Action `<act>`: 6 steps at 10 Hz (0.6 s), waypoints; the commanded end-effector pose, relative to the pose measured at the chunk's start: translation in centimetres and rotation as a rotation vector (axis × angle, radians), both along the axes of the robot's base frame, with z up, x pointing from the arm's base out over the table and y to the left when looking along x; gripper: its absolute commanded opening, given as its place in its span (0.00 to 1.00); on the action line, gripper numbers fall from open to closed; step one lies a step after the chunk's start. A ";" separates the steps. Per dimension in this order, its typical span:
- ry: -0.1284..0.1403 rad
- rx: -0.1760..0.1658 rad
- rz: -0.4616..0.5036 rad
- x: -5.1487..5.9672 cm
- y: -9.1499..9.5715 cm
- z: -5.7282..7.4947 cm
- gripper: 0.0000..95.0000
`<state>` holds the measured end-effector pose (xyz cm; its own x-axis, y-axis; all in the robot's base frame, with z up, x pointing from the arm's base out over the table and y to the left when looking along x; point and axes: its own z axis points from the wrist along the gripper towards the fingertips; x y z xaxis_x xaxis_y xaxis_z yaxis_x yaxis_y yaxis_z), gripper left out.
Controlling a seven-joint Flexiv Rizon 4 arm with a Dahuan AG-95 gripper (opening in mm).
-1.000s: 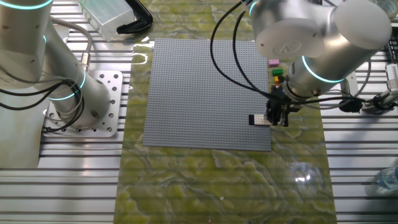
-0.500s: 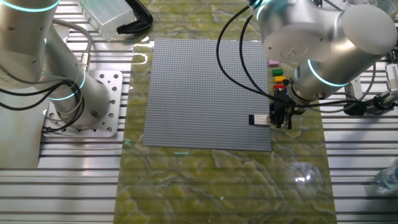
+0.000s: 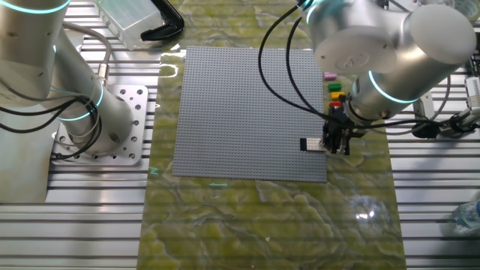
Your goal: Build with small Lego blocks
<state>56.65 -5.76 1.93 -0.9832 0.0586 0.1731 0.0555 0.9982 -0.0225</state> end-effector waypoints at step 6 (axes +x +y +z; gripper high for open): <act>0.014 0.003 0.017 -1.3 -0.5 -0.8 0.00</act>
<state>55.32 -6.28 1.68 -0.9819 0.0415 0.1850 0.0380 0.9990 -0.0227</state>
